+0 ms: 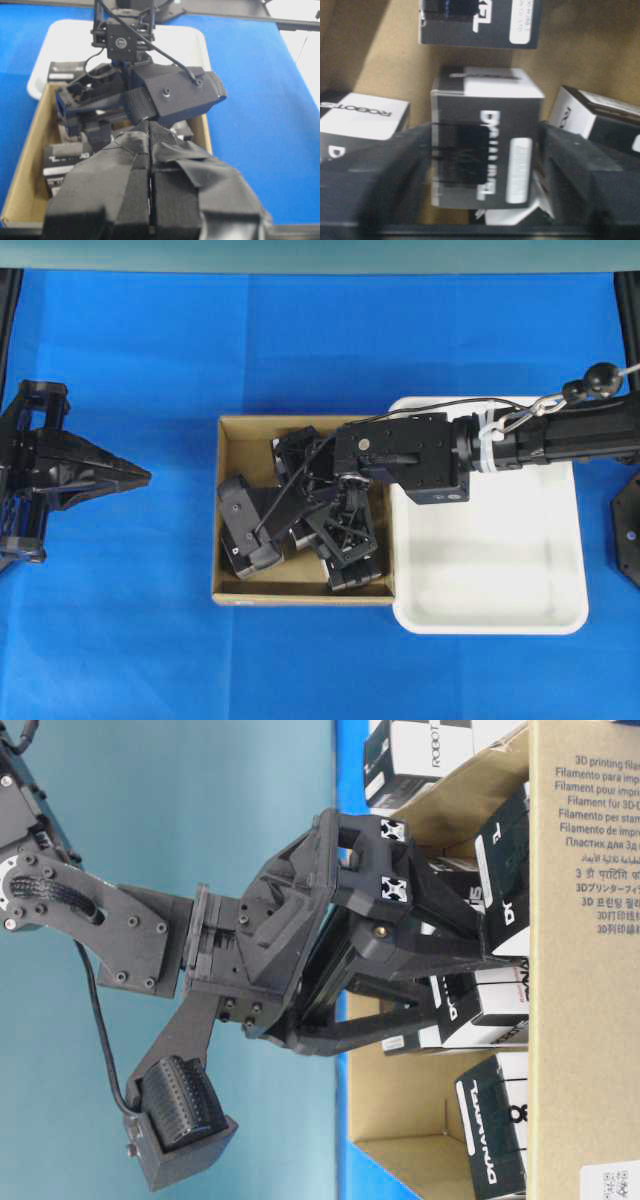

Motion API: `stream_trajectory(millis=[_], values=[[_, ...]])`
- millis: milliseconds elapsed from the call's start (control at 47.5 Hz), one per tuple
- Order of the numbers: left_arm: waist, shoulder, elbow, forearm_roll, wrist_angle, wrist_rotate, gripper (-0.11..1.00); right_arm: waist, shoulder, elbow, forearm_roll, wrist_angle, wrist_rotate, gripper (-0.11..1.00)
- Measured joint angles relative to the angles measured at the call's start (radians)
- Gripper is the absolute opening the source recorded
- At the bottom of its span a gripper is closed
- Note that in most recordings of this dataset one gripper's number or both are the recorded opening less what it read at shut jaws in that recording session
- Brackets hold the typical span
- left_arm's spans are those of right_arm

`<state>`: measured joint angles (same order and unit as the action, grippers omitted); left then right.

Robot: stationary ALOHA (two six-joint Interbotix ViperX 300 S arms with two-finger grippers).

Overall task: Pick a box that is randomly placed inside the cardboard box.
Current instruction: 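Close the right gripper around the black DYNAMIXEL box, then lift the held box and carry it right over the white tray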

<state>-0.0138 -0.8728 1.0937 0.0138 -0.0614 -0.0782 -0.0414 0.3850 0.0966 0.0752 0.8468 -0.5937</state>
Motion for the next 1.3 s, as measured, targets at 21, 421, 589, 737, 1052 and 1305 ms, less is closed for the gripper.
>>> stream_trajectory(millis=[21, 421, 589, 737, 1052, 1305], values=[[0.000, 0.000, 0.000, 0.000, -0.002, 0.000, -0.07, 0.002, 0.000, 0.000, 0.002, 0.000, 0.000, 0.64], [0.000, -0.002, -0.005, 0.000, -0.002, 0.000, -0.07, 0.020, -0.114, -0.054, 0.003, 0.109, 0.115, 0.59], [0.000, -0.003, -0.005, 0.000, -0.002, 0.000, -0.07, -0.021, -0.202, -0.069, 0.003, 0.218, 0.209, 0.59], [0.000, -0.003, -0.005, 0.000, -0.002, 0.000, -0.07, -0.098, -0.304, -0.017, 0.003, 0.314, 0.230, 0.59], [-0.002, -0.005, -0.009, 0.000, -0.003, 0.000, -0.07, -0.249, -0.491, 0.213, 0.002, 0.334, 0.221, 0.59], [-0.002, -0.005, -0.011, 0.000, -0.002, 0.000, -0.07, -0.304, -0.588, 0.399, -0.012, 0.247, 0.143, 0.59]])
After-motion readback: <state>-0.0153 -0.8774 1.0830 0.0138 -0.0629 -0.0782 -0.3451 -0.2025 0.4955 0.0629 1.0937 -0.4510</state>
